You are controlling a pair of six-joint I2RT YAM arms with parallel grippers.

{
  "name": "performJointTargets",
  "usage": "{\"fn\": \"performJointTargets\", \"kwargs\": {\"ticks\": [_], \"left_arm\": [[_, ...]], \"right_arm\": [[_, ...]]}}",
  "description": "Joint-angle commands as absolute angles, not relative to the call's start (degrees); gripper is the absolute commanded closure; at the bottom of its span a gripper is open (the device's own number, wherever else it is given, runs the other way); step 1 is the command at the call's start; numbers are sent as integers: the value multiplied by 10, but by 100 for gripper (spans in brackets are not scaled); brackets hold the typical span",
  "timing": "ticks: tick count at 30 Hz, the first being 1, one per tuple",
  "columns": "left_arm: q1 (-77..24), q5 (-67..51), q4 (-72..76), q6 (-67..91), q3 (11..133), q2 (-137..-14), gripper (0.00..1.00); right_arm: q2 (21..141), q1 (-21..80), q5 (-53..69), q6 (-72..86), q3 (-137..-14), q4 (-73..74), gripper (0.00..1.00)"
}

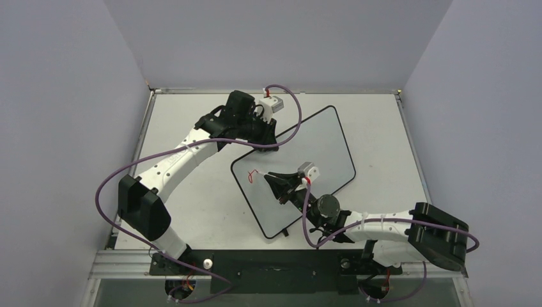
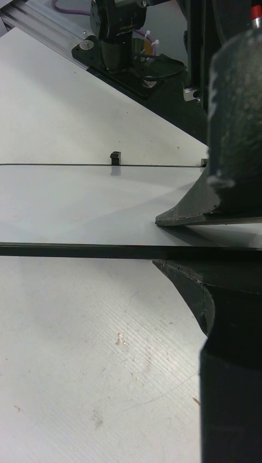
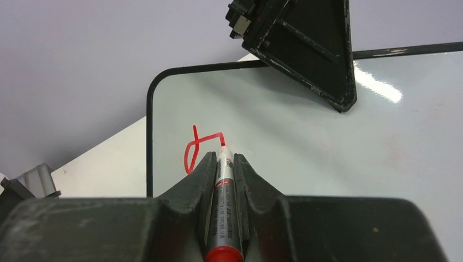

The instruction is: Write a sentence on the whiteboard

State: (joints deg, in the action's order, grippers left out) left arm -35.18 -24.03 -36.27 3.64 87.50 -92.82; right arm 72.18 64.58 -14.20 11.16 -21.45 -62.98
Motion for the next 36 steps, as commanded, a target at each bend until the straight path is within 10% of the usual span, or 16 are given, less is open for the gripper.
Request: {"fn": "performJointTargets", "kwargs": {"ticks": [1,36], "left_arm": [[-354,-153,-356,-23,876,-910,100],[-355,-151,-350,-21,872,-904,100]], "right_arm": [[720,649,-158,121,-186,-586,100],[553,675,-182,97,-236,-431,100]]}}
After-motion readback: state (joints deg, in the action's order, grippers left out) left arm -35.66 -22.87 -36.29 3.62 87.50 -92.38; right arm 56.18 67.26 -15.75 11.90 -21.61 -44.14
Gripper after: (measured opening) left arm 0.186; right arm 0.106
